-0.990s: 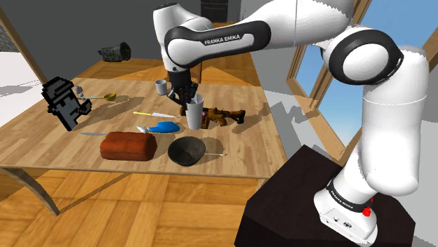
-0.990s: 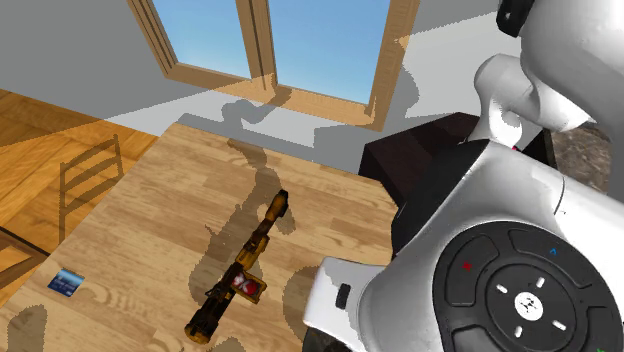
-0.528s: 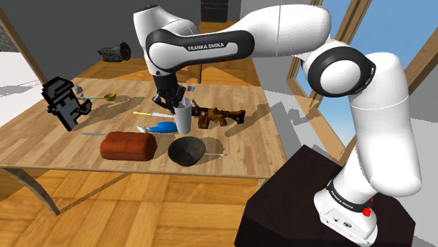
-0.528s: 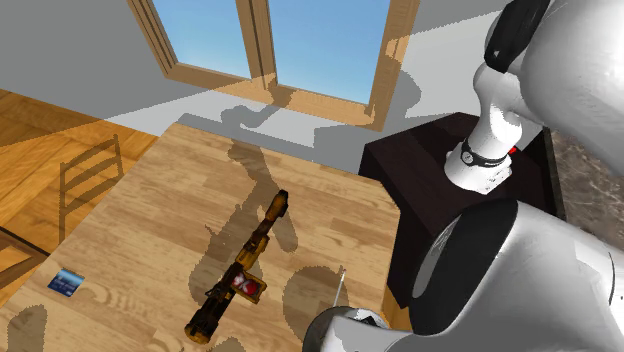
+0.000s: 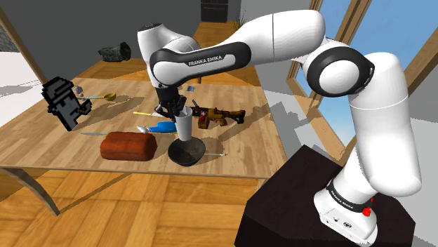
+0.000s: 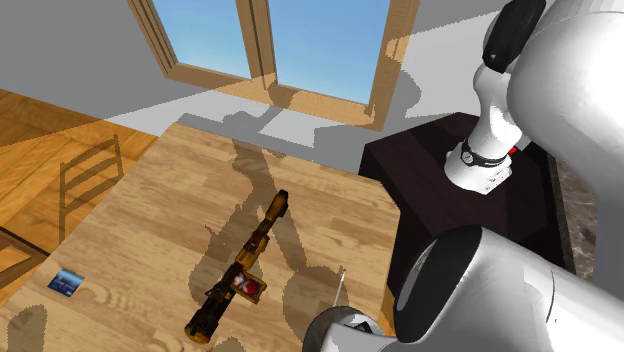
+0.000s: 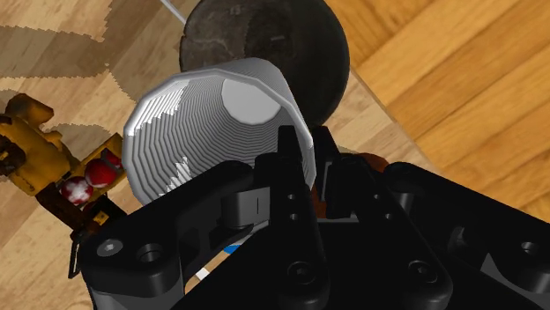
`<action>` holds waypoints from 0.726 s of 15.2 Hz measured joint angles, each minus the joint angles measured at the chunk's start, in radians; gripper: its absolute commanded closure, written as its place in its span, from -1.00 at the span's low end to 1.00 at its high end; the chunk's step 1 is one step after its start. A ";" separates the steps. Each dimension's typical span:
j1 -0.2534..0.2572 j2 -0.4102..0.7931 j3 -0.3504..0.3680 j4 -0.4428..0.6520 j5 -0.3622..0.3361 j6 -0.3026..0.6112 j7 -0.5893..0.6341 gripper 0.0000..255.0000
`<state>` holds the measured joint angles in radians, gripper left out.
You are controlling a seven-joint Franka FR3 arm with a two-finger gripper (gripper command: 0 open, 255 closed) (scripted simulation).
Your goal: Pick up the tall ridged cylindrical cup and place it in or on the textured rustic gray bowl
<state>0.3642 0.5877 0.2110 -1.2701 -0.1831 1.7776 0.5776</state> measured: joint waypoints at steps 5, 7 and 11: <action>-0.002 0.014 -0.002 -0.048 -0.004 0.061 0.007 1.00; -0.002 0.022 -0.003 -0.061 -0.007 0.082 0.009 1.00; -0.003 0.034 -0.005 -0.094 -0.011 0.127 0.014 1.00</action>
<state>0.3609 0.6220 0.2056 -1.3639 -0.1937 1.9044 0.5918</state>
